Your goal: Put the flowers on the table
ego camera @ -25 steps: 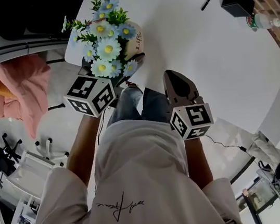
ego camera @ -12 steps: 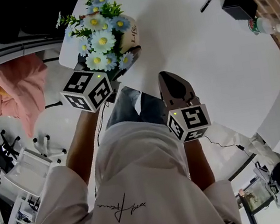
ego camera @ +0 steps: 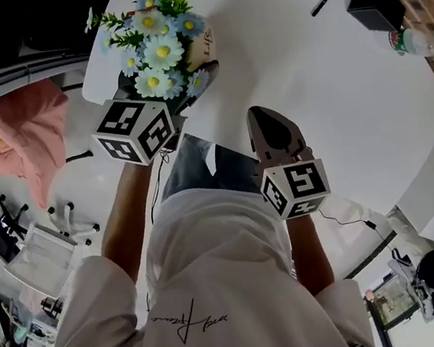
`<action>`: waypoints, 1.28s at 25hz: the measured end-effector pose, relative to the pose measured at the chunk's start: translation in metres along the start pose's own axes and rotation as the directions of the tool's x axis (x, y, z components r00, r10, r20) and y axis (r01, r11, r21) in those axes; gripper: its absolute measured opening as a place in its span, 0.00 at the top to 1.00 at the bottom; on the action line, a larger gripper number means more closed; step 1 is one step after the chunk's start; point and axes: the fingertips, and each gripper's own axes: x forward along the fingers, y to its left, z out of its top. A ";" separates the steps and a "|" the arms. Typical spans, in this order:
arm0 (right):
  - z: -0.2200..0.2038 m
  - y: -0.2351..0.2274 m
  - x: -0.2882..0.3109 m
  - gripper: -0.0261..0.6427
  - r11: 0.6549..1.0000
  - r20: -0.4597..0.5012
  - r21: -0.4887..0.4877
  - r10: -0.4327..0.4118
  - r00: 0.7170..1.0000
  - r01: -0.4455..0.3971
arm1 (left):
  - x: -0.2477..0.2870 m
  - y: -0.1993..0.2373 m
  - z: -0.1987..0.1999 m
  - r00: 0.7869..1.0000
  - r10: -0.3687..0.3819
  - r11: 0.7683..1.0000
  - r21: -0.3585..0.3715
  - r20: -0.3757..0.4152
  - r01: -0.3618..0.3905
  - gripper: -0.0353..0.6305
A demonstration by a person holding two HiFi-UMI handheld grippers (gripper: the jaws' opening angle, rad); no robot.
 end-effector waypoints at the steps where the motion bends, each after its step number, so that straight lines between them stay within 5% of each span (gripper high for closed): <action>1: -0.001 -0.001 0.000 0.92 1.000 0.002 0.003 -0.001 1.000 0.001 | 0.001 0.001 0.000 1.000 0.002 1.000 0.002 0.000 -0.002 0.12; 26: -0.010 -0.069 0.000 0.92 0.999 -0.033 0.044 0.002 0.999 0.000 | 0.088 -0.001 0.004 0.998 0.061 0.998 -0.009 -0.008 -0.061 0.12; 32: -0.007 -0.083 -0.009 0.92 0.999 -0.028 0.054 -0.010 1.000 0.011 | 0.099 -0.006 0.008 0.996 0.089 0.995 0.055 -0.012 -0.088 0.12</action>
